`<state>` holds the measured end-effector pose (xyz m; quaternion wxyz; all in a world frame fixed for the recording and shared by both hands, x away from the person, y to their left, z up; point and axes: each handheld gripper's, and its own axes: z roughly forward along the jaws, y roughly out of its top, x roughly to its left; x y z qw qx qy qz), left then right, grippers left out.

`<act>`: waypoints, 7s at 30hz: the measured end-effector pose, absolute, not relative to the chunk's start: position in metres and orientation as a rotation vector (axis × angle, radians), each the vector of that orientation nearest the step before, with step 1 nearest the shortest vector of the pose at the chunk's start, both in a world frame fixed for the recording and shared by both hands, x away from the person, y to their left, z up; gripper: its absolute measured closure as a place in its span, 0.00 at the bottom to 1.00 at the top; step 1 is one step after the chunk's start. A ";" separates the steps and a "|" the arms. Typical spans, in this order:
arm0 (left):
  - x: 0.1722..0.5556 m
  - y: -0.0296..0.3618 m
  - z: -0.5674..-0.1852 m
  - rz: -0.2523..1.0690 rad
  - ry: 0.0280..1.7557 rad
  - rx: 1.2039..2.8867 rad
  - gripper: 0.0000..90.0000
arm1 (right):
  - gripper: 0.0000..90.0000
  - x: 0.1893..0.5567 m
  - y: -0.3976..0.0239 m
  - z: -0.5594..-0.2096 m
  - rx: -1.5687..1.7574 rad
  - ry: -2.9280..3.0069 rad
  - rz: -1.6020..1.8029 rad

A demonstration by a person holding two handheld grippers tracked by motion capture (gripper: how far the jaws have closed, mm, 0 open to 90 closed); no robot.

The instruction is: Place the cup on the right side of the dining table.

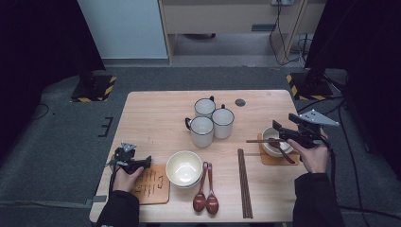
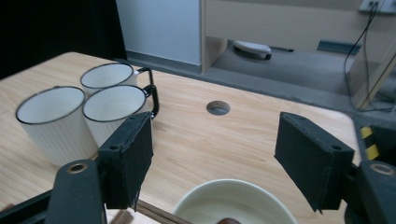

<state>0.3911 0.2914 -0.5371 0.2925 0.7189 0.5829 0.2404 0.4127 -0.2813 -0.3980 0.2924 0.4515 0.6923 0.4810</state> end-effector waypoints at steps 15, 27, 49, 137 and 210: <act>0.391 0.291 -0.537 0.641 1.553 1.916 0.00 | 0.34 0.425 -0.259 -0.380 1.089 1.920 1.200; 0.391 0.291 -0.537 0.641 1.553 1.916 0.00 | 0.37 0.441 -0.216 -0.357 1.036 1.945 1.201; 0.391 0.291 -0.537 0.640 1.553 1.916 0.00 | 0.37 0.466 -0.161 -0.355 1.078 1.976 1.216; 0.391 0.291 -0.537 0.639 1.551 1.918 0.00 | 0.59 0.541 -0.130 -0.469 1.383 2.176 0.976; 0.391 0.291 -0.537 0.639 1.551 1.918 0.00 | 0.89 0.551 -0.125 -0.462 1.423 2.267 0.846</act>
